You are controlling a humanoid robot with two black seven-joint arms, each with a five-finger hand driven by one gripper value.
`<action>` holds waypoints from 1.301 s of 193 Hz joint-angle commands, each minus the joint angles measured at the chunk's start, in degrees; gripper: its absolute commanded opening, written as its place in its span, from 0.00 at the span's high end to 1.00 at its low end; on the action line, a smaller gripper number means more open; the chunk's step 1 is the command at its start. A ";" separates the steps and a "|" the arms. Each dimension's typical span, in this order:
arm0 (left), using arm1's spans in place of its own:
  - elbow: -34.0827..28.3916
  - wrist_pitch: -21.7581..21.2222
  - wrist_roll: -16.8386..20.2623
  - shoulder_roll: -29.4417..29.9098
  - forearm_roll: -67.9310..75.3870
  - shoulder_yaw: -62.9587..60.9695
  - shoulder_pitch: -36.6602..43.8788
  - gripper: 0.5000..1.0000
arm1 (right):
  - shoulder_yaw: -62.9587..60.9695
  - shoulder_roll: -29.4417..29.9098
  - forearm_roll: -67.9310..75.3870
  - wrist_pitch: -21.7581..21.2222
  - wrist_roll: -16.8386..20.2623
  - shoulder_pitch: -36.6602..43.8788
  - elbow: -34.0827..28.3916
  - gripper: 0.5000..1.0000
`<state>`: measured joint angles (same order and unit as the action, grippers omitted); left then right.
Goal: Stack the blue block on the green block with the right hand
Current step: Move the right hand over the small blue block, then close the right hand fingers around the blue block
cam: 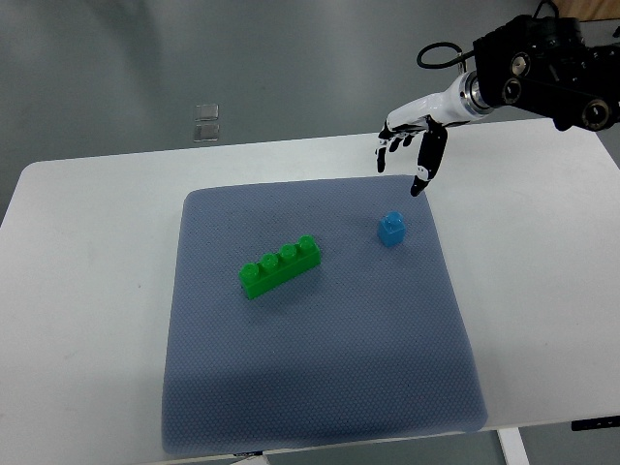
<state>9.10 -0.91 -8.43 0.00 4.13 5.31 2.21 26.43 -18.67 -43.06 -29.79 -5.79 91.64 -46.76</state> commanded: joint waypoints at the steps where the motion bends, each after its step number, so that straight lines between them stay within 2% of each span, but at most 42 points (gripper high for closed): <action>1: 0.04 -0.06 0.00 0.00 0.00 0.05 -0.01 0.00 | -0.15 1.27 0.52 0.52 0.52 -1.20 0.00 0.15; 59: -0.05 0.03 0.00 0.00 0.00 0.05 -0.01 0.00 | -0.77 1.88 0.87 4.39 0.87 -5.86 0.80 0.15; 62: -0.05 0.03 0.00 0.00 0.00 0.05 -0.01 0.00 | -0.77 2.41 0.87 5.70 0.87 -7.00 1.41 0.16; 83: -0.05 -0.06 0.00 0.00 0.00 0.05 -0.01 0.00 | -0.77 3.20 0.78 7.37 0.96 -7.61 2.03 0.17; 126: -0.05 0.03 0.00 0.00 0.00 0.05 -0.01 0.00 | -0.77 4.17 0.34 8.87 0.96 -9.72 3.08 0.20; 142: -0.05 -0.06 0.00 0.00 0.00 0.05 -0.01 0.00 | -0.77 4.43 0.08 9.31 0.96 -10.69 3.52 0.26; 211: -0.05 0.03 0.00 0.00 0.00 0.05 -0.01 0.00 | -0.77 6.37 -0.45 10.80 1.31 -13.33 5.37 0.38; 251: 0.04 0.03 0.00 0.00 0.00 0.05 -0.01 0.00 | -0.77 6.19 -0.54 10.98 1.31 -13.50 5.54 0.40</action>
<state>9.10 -0.90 -8.43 0.00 4.13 5.36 2.20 25.70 -12.33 -43.57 -18.82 -4.49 78.11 -41.26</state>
